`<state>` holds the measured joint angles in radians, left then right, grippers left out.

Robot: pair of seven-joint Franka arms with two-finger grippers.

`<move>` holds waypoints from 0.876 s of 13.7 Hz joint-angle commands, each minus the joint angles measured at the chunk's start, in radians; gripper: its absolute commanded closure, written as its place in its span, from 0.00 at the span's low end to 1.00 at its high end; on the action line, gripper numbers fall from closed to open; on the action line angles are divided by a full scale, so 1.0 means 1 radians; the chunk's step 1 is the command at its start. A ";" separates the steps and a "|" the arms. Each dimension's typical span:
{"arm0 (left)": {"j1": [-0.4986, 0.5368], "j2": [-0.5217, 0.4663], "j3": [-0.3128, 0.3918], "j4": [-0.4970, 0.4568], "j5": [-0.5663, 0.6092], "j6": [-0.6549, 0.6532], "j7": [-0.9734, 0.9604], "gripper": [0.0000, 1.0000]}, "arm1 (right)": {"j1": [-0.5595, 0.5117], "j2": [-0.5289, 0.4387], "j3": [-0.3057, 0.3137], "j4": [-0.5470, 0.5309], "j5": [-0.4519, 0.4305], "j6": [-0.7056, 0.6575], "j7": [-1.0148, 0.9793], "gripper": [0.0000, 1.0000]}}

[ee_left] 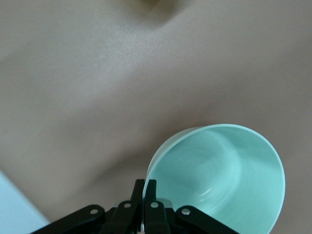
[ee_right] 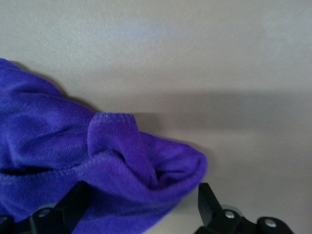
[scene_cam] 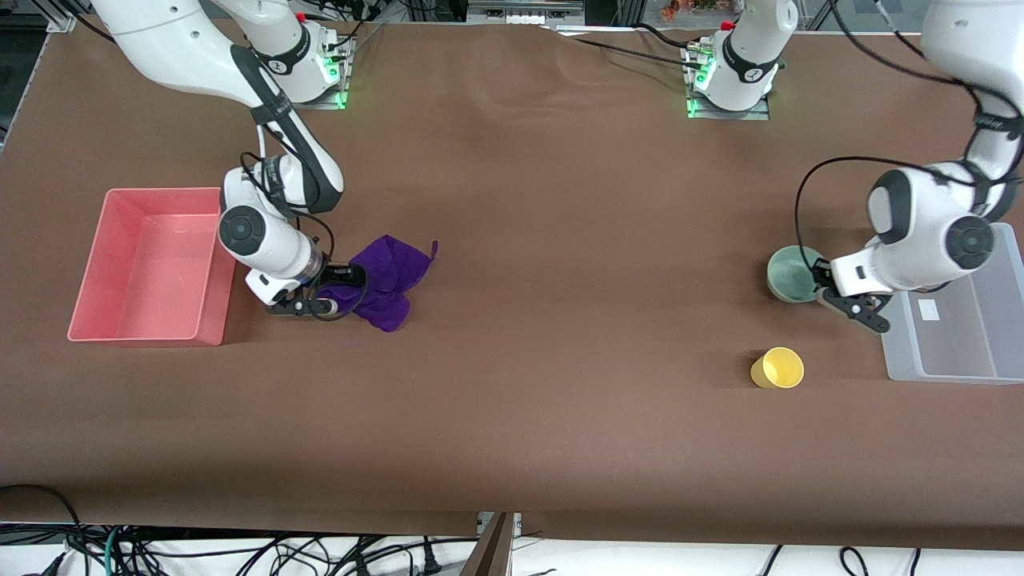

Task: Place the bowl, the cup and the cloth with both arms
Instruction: 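Place the bowl in the clear bin while the right gripper drops the cloth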

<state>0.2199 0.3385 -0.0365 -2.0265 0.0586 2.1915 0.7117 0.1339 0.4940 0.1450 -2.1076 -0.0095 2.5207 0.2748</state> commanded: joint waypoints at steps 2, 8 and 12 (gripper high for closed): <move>0.084 -0.017 0.001 0.228 0.000 -0.264 0.161 1.00 | 0.012 0.011 0.002 -0.012 0.013 0.030 0.023 0.94; 0.324 0.187 0.001 0.466 0.023 -0.231 0.510 1.00 | 0.007 -0.023 0.002 0.063 0.008 -0.072 -0.006 1.00; 0.413 0.365 0.000 0.517 0.007 -0.060 0.575 1.00 | 0.000 -0.064 -0.007 0.165 0.008 -0.262 -0.037 1.00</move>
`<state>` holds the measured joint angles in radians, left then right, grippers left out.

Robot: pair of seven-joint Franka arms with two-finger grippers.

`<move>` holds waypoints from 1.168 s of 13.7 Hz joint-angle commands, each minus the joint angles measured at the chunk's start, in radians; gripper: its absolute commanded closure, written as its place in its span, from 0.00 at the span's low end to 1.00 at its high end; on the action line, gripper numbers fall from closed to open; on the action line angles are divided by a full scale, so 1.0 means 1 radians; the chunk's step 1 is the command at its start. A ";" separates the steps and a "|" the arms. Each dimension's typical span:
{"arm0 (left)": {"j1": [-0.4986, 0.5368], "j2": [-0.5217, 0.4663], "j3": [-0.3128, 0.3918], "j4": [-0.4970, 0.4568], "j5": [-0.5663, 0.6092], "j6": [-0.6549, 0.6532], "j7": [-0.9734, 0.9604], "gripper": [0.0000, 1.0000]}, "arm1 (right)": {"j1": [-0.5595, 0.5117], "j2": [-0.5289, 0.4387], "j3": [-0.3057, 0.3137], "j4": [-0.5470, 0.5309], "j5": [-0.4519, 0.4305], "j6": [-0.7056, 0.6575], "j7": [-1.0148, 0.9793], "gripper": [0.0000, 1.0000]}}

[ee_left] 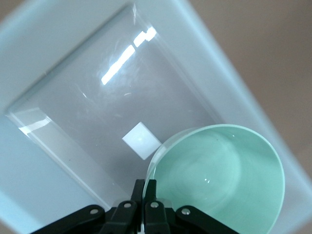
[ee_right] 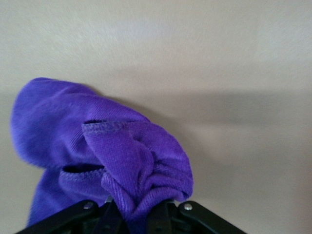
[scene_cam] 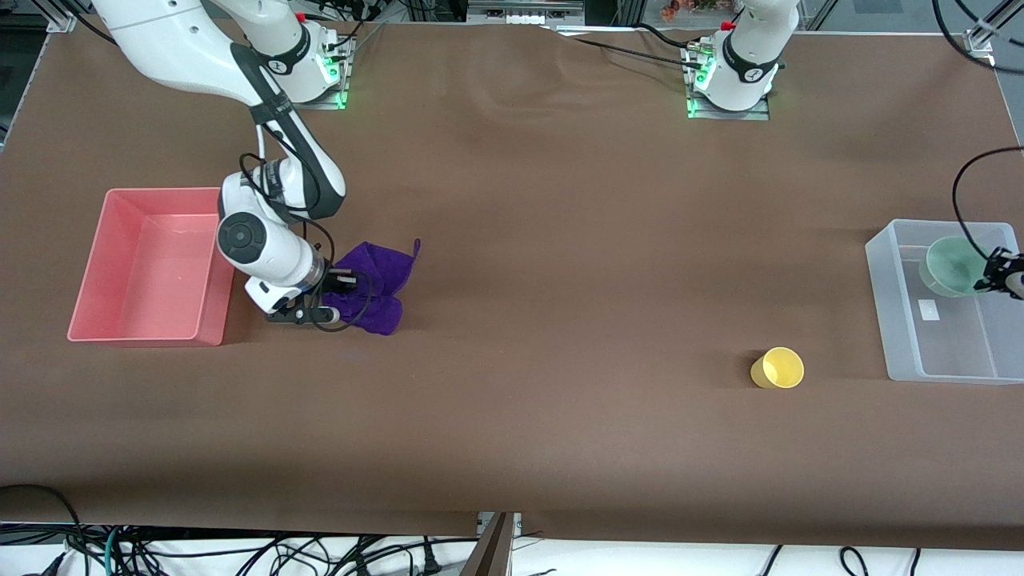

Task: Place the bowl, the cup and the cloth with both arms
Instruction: 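Place the bowl in the clear bin while the right gripper drops the cloth, then move the left gripper to the yellow cup and grasp it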

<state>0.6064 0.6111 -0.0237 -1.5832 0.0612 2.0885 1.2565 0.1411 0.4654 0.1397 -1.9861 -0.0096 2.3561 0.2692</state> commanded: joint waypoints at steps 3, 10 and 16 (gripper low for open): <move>0.026 0.121 -0.015 0.066 0.005 0.107 0.024 0.74 | -0.014 -0.089 -0.035 0.209 -0.003 -0.394 -0.132 1.00; -0.069 -0.091 -0.039 0.086 0.009 -0.187 -0.063 0.00 | -0.023 -0.108 -0.360 0.556 -0.012 -0.984 -0.645 1.00; -0.339 -0.090 -0.058 0.103 -0.030 -0.294 -0.591 0.00 | -0.029 -0.087 -0.535 0.399 -0.046 -0.827 -0.814 1.00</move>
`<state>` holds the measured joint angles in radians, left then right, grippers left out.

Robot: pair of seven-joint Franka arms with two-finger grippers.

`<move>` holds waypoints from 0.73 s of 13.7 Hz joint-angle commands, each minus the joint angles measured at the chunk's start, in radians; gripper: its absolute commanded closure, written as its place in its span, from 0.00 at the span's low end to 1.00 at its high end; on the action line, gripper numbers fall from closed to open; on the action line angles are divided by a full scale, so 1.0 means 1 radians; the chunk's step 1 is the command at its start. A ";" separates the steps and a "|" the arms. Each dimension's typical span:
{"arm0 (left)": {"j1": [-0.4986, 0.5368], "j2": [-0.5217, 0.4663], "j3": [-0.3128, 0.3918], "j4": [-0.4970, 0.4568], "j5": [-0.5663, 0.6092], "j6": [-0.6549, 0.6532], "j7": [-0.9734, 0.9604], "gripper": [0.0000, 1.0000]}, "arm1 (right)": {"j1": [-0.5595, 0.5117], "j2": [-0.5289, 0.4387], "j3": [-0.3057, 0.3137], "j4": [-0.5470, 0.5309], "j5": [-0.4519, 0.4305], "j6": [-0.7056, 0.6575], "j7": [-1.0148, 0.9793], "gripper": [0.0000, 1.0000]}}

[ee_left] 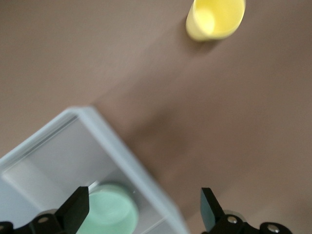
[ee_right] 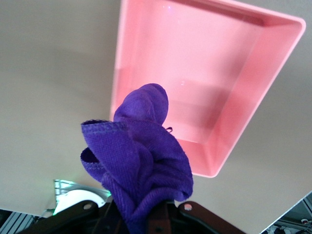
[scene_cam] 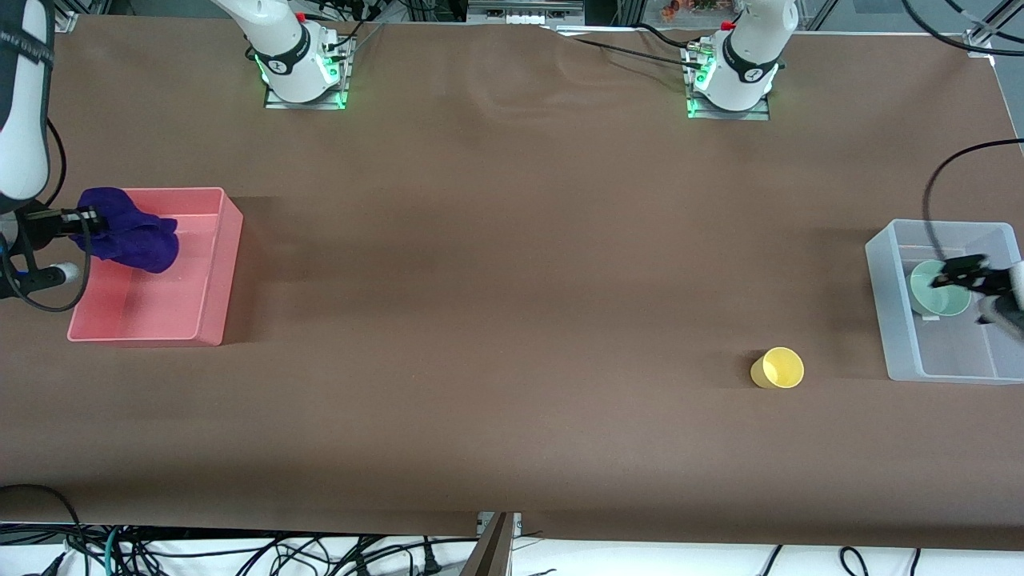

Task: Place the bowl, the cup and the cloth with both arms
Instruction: 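Move the left gripper to the yellow cup and grasp it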

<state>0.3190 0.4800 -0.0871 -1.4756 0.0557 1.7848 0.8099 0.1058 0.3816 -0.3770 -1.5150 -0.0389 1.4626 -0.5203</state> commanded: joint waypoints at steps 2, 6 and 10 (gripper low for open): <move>-0.119 0.096 0.006 -0.017 -0.062 0.114 -0.285 0.00 | -0.012 0.009 -0.023 -0.144 -0.019 0.166 -0.055 1.00; -0.175 0.195 0.006 -0.017 -0.065 0.345 -0.452 0.14 | -0.032 0.036 -0.025 -0.278 -0.016 0.353 -0.060 1.00; -0.195 0.275 0.006 -0.020 -0.218 0.424 -0.554 0.77 | -0.034 0.054 -0.031 -0.272 0.043 0.381 -0.055 0.00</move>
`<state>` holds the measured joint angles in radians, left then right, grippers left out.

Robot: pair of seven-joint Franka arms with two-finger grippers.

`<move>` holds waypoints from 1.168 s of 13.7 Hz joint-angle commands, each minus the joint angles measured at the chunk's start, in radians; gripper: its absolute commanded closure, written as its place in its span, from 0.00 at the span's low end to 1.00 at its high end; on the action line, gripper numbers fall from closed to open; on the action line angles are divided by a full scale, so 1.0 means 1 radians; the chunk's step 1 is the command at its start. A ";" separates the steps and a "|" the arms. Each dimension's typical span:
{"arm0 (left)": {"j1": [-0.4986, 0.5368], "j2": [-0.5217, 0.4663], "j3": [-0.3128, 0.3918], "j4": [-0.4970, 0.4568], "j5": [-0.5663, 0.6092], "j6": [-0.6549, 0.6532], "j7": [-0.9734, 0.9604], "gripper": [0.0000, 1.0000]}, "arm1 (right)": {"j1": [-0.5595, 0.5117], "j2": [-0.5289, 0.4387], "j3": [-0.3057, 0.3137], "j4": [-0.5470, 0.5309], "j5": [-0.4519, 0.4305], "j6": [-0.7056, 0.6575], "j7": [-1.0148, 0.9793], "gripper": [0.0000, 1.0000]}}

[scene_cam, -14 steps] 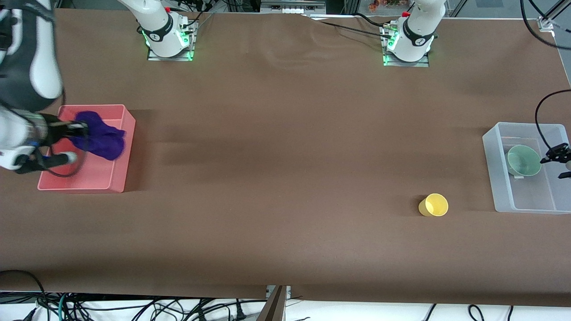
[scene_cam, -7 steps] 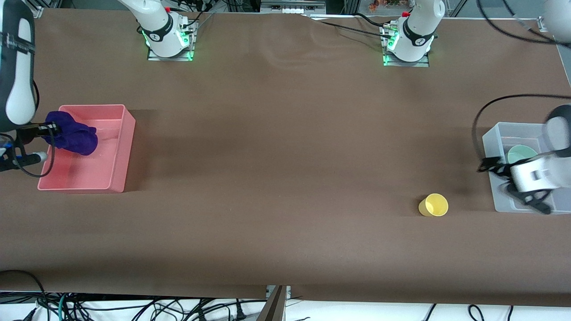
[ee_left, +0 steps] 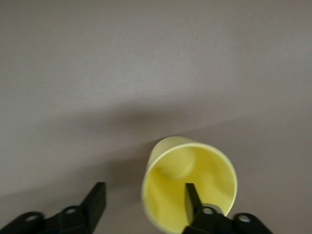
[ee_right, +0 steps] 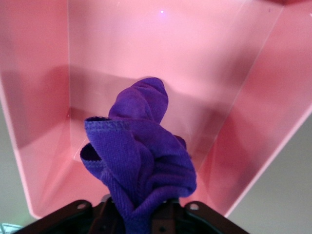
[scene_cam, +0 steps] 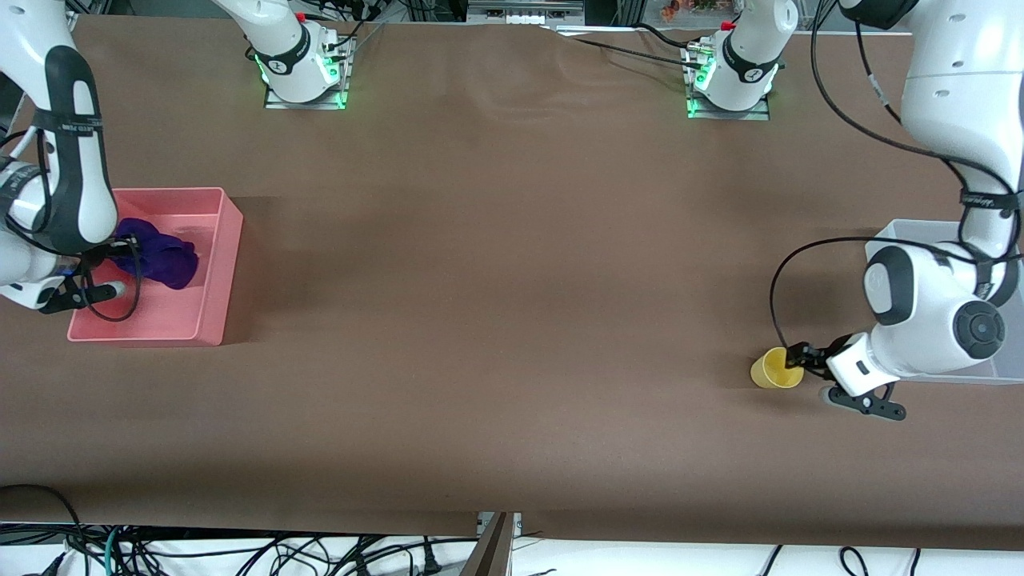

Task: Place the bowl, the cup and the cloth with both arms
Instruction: 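Carry the yellow cup into the green bowl with the left gripper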

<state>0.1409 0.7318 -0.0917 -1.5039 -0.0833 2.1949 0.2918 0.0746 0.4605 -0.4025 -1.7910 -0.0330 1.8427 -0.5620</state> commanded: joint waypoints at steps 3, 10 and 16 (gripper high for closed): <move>-0.015 0.028 0.010 0.007 -0.085 0.006 -0.017 1.00 | -0.002 -0.078 -0.012 0.092 0.116 -0.083 -0.012 0.00; 0.002 -0.162 0.018 0.095 0.063 -0.358 0.041 1.00 | 0.010 -0.186 0.157 0.380 0.110 -0.395 0.115 0.00; 0.149 -0.239 0.036 0.103 0.445 -0.494 0.501 1.00 | 0.007 -0.275 0.360 0.389 -0.010 -0.392 0.280 0.00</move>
<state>0.2121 0.4837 -0.0492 -1.3757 0.3082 1.6756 0.6530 0.0971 0.2103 -0.0684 -1.4061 -0.0129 1.4350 -0.2936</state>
